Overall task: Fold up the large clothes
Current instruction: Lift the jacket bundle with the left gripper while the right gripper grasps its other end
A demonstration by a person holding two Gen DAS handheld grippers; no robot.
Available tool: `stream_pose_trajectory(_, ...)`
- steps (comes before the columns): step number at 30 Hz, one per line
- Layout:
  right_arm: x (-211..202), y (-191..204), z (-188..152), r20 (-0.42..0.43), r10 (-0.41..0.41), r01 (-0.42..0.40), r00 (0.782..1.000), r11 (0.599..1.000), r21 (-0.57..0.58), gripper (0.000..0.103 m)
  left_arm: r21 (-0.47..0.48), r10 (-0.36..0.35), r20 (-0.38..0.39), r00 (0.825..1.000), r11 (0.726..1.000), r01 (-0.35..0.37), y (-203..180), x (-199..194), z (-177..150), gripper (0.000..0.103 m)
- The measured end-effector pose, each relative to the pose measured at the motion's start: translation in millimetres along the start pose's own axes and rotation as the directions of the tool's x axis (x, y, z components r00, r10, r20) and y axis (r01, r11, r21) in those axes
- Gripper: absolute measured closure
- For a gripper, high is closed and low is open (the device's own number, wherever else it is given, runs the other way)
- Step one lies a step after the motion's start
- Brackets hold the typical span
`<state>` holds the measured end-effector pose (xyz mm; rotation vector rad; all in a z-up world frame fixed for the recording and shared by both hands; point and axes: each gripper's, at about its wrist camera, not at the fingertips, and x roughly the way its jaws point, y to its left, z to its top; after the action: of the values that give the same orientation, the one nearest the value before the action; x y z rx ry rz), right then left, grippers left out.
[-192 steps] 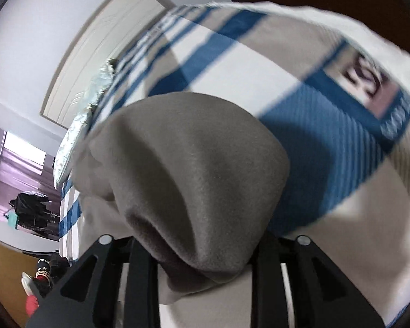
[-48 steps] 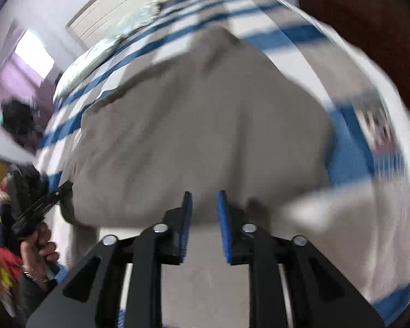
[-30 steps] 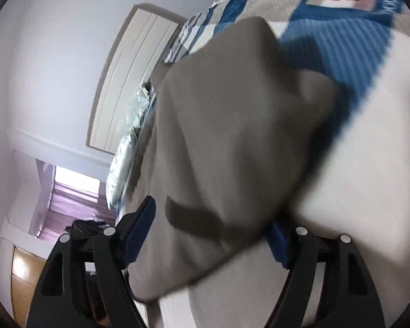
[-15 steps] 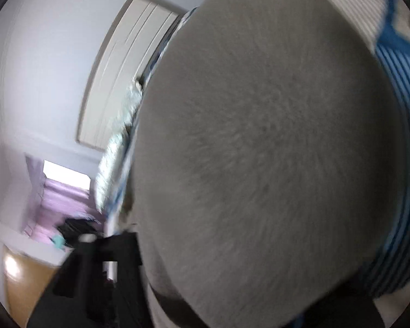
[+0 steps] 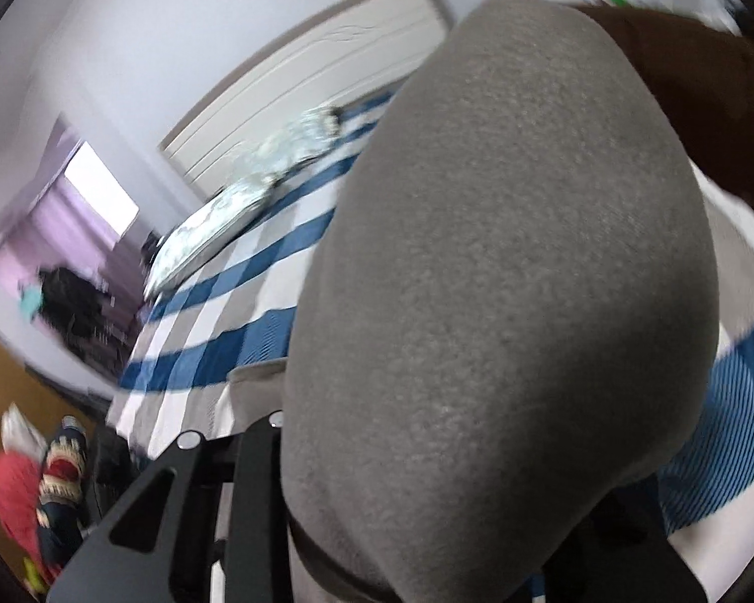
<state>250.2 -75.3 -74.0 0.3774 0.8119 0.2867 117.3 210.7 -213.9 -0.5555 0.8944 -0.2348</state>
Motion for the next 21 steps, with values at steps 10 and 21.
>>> stream_pose_trajectory(10, 39, 183, -52, -0.035, -0.14, 0.097, 0.99, 0.825, -0.557, 0.075, -0.173, 0.066, 0.185, 0.981, 0.984, -0.034, 62, -103, 19, 0.099)
stream_pose_trajectory(21, 118, 232, -245, 0.028, -0.439, 0.143, 0.898, 0.231, -0.962, 0.07, -0.269, 0.14, 0.25, 0.958, 0.961, -0.07, 110, -156, 15, 0.099)
